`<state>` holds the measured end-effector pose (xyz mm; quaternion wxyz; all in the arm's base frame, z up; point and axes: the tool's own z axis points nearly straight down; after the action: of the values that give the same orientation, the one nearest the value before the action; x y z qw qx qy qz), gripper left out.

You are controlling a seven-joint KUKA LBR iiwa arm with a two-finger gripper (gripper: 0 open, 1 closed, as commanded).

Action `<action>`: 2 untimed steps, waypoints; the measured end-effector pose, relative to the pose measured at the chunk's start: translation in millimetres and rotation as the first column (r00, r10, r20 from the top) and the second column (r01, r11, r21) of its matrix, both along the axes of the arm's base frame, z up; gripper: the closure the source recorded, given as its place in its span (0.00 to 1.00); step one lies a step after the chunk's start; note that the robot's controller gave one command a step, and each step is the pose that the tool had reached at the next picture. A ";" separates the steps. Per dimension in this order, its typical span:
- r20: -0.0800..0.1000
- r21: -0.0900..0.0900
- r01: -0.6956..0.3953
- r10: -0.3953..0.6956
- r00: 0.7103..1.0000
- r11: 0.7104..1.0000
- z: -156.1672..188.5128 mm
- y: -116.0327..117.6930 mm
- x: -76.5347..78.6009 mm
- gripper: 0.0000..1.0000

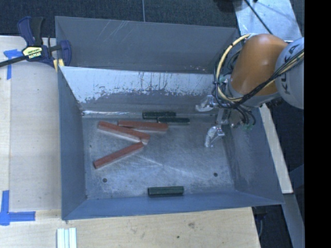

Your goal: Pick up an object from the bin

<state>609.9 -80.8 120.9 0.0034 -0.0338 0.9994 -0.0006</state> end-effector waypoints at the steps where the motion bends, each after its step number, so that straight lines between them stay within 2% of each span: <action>1: -0.012 0.002 -0.018 0.018 1.000 1.000 -15.6 30.9 2.7 0.00; 2: 0.023 -0.002 -0.070 0.070 0.997 0.998 -41.3 98.8 23.6 1.00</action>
Offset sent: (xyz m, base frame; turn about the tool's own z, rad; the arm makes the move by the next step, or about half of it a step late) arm 0.0150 0.1002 -0.0509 -0.0720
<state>633.4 18.0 79.6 0.0151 -0.0690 0.9975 -0.0012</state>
